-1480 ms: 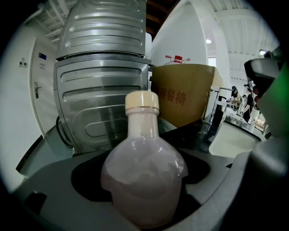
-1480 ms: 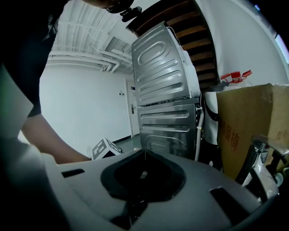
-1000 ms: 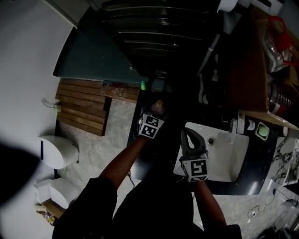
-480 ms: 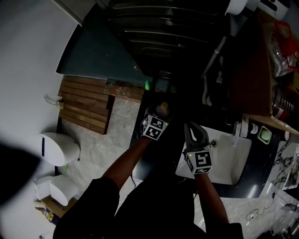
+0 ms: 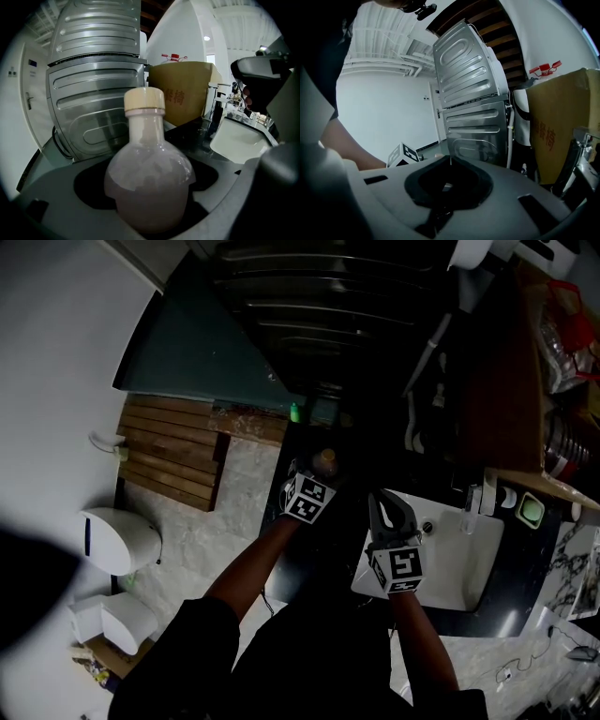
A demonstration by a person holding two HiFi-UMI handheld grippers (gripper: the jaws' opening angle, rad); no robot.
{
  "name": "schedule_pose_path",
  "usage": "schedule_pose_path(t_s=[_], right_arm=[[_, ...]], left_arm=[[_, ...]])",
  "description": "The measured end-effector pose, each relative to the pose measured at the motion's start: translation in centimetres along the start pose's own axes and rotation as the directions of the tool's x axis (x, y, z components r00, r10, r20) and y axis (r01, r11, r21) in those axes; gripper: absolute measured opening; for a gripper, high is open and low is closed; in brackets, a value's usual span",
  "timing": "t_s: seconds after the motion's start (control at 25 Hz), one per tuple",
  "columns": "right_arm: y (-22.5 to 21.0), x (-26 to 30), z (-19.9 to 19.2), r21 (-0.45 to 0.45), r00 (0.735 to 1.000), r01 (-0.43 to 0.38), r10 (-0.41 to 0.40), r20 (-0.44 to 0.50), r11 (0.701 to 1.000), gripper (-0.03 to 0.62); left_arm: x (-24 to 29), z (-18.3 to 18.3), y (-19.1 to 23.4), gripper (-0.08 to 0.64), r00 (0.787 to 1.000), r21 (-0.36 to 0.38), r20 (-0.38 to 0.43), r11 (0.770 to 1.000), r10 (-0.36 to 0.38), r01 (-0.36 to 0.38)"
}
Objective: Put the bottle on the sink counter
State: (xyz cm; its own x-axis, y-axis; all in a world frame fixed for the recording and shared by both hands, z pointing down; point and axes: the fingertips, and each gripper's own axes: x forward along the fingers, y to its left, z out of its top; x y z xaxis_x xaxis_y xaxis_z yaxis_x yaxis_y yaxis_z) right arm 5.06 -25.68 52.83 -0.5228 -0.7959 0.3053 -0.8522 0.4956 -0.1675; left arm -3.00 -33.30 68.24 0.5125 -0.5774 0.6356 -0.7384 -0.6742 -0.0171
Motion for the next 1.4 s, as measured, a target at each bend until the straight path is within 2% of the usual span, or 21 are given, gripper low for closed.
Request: schedule_pose_path(t_s=[0.24,0.68,1.0,1.16,1.4], right_arm=[[-0.1,-0.5,-0.5,0.001,1.0,0.001,-0.001,-0.013,1.0,0.04],[0.4,-0.8,-1.3,0.004,1.0,0.004,-0.004,-0.024,1.0,0.04],[1.2,-0.7,-1.5,0.003,0.999,-0.011,0.011,-0.053,1.0,0.039],[1.1,-0.6,-1.4,0.012,0.999,-0.02,0.021,-0.047,1.0,0.038],[0.9,-0.6,-1.4,0.01,0.999,-0.015,0.016,-0.05,1.0,0.038]], left_arm=[[-0.1,-0.2,-0.6,0.402,0.998,0.025,-0.009,0.997,-0.067,0.067],[-0.1,-0.4,-0.9,0.402,0.992,0.025,-0.024,0.992,-0.123,0.124],[-0.3,-0.4,-1.3,0.402,0.995,0.067,-0.017,0.993,-0.1,0.101],[0.0,-0.6,-1.6,0.402,0.994,0.104,-0.045,0.989,-0.097,0.102],[0.0,-0.7,-1.6,0.4,0.993,0.113,-0.047,0.988,-0.104,0.109]])
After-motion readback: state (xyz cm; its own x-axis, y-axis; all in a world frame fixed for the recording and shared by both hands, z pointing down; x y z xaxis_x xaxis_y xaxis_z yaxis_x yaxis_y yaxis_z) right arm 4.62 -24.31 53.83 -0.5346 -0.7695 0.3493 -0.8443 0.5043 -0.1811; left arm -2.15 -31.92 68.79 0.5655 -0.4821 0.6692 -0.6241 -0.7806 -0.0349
